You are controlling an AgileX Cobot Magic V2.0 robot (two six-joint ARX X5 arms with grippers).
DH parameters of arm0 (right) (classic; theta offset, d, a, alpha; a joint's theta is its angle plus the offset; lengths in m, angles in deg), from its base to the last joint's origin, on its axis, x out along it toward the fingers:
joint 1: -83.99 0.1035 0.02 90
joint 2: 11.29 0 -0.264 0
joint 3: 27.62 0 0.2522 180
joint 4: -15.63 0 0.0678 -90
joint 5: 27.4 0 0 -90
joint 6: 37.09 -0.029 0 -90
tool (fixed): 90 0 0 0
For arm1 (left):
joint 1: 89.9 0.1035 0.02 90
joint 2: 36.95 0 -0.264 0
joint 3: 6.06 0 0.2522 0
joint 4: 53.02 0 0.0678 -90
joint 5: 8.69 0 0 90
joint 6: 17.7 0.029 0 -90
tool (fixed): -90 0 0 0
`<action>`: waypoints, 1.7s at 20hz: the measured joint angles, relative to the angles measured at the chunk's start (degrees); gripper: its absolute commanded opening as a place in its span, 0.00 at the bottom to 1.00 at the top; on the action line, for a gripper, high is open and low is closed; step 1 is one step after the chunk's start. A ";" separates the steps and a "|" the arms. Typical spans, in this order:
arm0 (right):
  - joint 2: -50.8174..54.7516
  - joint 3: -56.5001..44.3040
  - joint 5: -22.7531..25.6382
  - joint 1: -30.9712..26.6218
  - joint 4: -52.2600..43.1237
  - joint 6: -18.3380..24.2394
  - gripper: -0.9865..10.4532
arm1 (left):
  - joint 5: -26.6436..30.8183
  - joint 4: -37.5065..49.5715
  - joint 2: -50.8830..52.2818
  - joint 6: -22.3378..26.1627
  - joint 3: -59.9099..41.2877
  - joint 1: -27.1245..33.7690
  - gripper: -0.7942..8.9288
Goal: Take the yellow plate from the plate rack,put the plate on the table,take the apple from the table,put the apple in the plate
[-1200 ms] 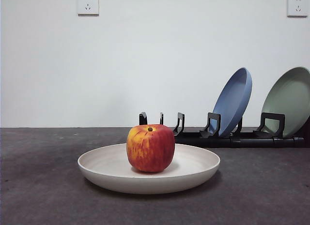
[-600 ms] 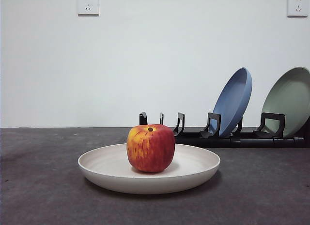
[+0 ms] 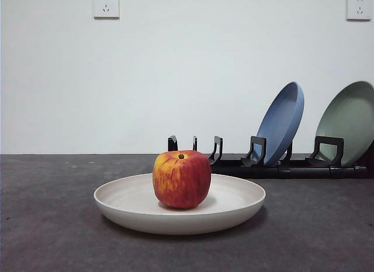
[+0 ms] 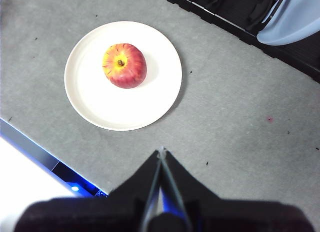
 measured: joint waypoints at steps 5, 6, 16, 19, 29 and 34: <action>-0.02 0.00 0.00 0.00 0.00 0.00 0.09 | 0.04 0.09 2.45 -2.51 -2.78 0.00 0.08; -0.02 0.00 0.00 0.00 0.00 0.00 0.09 | 0.02 0.17 2.45 -2.86 -2.78 0.00 0.08; -0.02 0.00 0.00 0.00 0.02 0.00 0.09 | -0.46 0.26 0.96 -3.32 -2.78 0.00 0.08; -0.02 0.00 0.02 0.00 0.02 0.00 0.09 | -0.46 0.28 0.42 -3.32 -2.78 0.00 0.08; 14.36 -2.34 11.45 -13.88 -14.10 6.19 0.09 | -0.46 0.33 -0.94 -3.34 -2.78 0.00 0.08; 34.14 -25.38 8.92 -31.02 -44.68 8.90 0.09 | -0.48 0.33 -0.94 -3.34 -2.78 0.00 0.08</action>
